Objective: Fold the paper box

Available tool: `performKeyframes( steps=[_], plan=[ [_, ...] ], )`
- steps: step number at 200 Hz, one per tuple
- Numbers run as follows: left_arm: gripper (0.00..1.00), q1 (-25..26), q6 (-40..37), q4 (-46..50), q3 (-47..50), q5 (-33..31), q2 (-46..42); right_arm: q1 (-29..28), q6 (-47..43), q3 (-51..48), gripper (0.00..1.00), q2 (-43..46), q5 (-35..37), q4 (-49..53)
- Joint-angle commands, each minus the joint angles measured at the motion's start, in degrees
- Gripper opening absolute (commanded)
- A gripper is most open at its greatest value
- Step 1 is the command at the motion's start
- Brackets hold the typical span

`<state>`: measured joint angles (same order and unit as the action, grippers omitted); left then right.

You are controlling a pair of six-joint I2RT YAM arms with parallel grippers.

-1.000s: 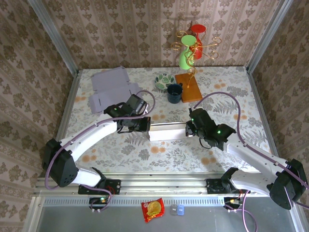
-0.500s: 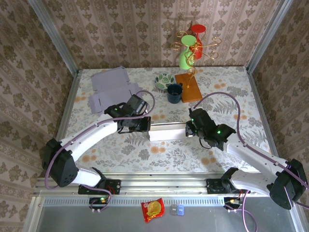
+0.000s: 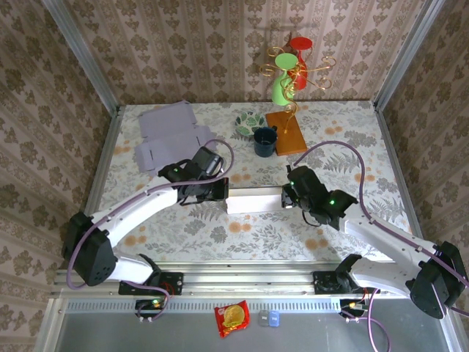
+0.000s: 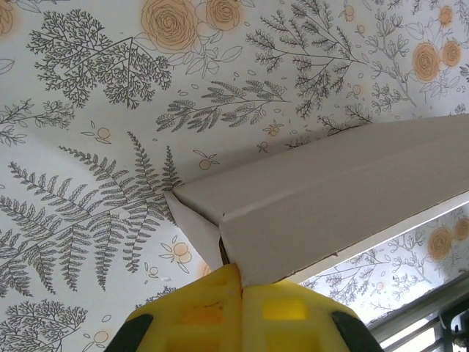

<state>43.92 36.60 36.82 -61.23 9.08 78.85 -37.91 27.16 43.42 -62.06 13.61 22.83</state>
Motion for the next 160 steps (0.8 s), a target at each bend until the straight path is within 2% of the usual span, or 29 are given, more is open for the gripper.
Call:
performKeyframes(
  steps=[1,128,145,160],
  plan=[
    [0.00,1.1,-1.4,6.0,4.0,-0.4,2.2,-0.9,-0.7,-2.1,0.00,-0.1,-0.3,4.2],
    [0.00,2.5,-1.9,5.6,4.4,-3.8,1.9,-1.1,1.2,-3.1,0.00,1.7,0.9,6.6],
    [0.00,2.9,-2.2,5.7,4.2,-4.5,1.9,-1.1,3.5,-0.5,0.13,2.7,-0.5,8.8],
    [0.00,3.3,-2.5,5.7,4.3,-5.5,1.8,-0.9,8.0,1.6,0.29,3.7,-2.7,10.6]
  ],
)
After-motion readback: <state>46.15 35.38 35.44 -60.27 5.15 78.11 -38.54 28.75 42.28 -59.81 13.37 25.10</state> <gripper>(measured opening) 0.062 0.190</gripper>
